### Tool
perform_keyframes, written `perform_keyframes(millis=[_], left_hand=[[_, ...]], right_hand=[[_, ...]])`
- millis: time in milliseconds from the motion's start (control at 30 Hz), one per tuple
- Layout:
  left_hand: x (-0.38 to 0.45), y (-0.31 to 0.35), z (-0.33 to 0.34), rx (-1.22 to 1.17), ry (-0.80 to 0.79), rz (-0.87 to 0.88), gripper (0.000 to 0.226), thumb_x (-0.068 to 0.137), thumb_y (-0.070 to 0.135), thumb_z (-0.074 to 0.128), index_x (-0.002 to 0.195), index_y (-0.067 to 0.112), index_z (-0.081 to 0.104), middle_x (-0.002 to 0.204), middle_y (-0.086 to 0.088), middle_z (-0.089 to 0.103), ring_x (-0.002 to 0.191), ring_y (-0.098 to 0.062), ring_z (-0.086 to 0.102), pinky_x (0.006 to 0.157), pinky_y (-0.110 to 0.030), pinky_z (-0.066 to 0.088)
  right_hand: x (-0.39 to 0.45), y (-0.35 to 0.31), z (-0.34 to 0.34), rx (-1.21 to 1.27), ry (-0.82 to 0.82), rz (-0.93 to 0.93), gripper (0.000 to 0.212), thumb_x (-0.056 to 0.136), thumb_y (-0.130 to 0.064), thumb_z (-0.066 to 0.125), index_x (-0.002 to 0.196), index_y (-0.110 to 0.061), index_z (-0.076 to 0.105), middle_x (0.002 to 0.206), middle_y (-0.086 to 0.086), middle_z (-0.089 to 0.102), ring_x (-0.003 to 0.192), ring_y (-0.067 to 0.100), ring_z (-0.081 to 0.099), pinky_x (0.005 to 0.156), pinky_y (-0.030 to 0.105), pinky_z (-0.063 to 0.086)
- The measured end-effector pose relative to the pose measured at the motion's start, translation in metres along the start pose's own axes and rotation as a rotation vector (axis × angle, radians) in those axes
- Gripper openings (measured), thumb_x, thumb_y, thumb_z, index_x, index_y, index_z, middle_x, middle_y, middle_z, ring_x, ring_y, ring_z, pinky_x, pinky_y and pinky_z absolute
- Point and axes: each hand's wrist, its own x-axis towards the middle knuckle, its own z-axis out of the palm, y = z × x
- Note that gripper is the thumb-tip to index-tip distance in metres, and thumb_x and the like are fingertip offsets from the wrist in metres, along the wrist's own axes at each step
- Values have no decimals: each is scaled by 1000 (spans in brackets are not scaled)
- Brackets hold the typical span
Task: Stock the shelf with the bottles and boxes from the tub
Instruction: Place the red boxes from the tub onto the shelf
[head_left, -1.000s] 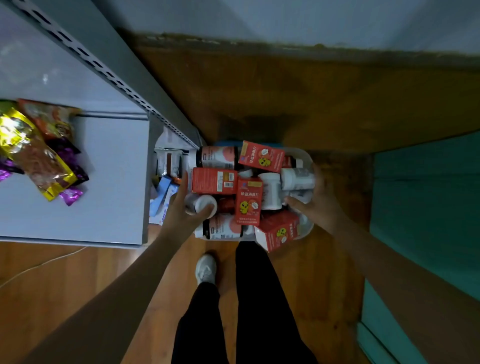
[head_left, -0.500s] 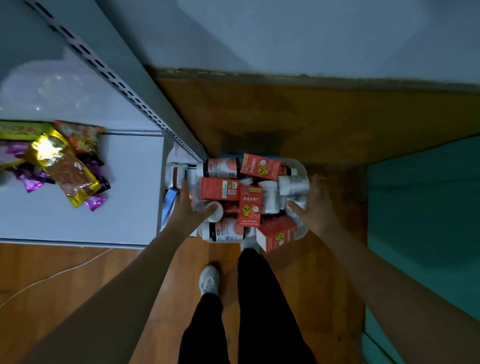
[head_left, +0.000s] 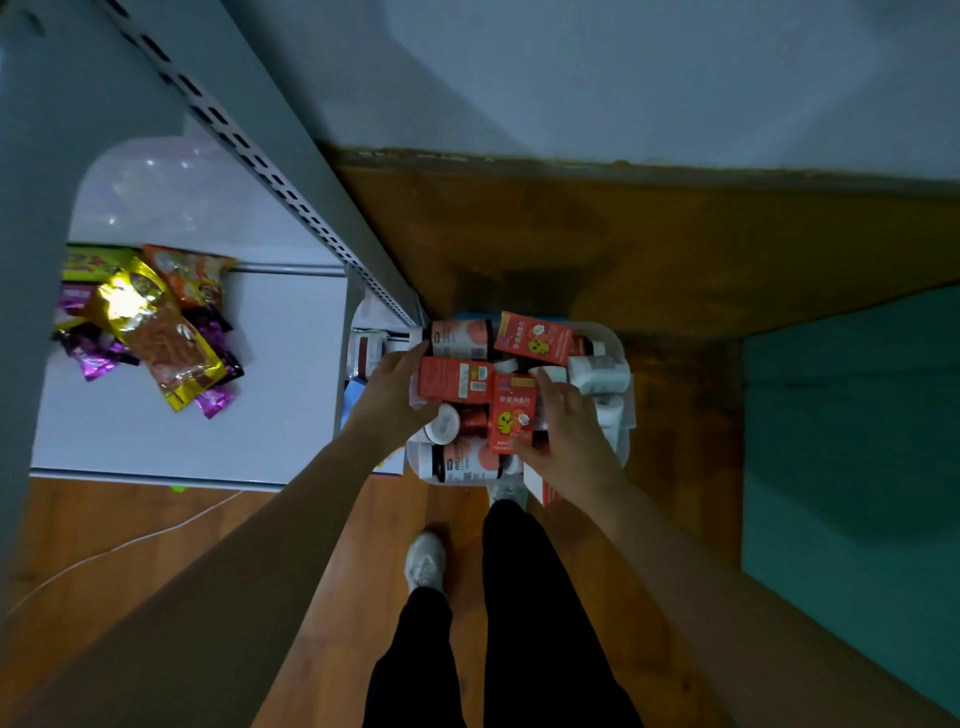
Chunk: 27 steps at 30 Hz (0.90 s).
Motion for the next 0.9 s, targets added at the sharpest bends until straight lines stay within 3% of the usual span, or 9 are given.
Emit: perform_keyframes(millis=[133,233,500,633,700,800,900], left_hand=[[8,-2,2,6,10,13,71,82,24,75,143,20,41,137,-13,45,128,-29,44,102,-39,39],[12,-8,1,16,3,19,65,80,25,77,137,20,46,131,-11,50,122,-28,48,100,-38,40],[5,-6,-16,26,57,56,57,74,33,83,125,23,57,120,-6,55,109,-24,55,97,-39,47],[-11,-7,-30,-79,143,9,58,68,38,87,117,22,61,116,-3,59,103,-18,55,97,-37,48],[-26,1,-38,-194,180,-20,53,68,34,88,110,25,57,111,1,60,100,-15,56,93,-31,47],[-55,9,-48,-321,210,-55,56,69,36,87,112,28,53,111,3,62,100,-15,59,91,-27,46],[-94,7,-57,-457,252,-101,54,75,30,84,118,23,52,111,4,62,98,-11,61,86,-20,49]], right_hand=[[11,-20,8,64,99,99,92,86,-53,66,155,-16,18,142,14,35,133,30,37,108,46,39],[19,-35,17,69,141,128,89,85,-49,68,153,-12,24,133,16,42,121,32,46,101,41,44],[27,-50,17,83,132,259,54,86,-40,62,127,-8,46,115,15,50,99,32,56,86,42,52],[19,-50,3,125,163,255,51,88,-43,61,127,-15,45,117,11,54,103,27,57,87,37,50],[15,-52,-4,146,171,196,59,87,-47,62,134,-18,41,123,11,53,109,27,56,93,39,51],[9,-67,-23,269,160,140,69,87,-48,63,144,-19,38,138,11,48,125,26,49,105,42,44],[-5,-88,-45,341,107,36,66,85,-51,60,142,-23,41,138,5,49,127,22,48,105,39,43]])
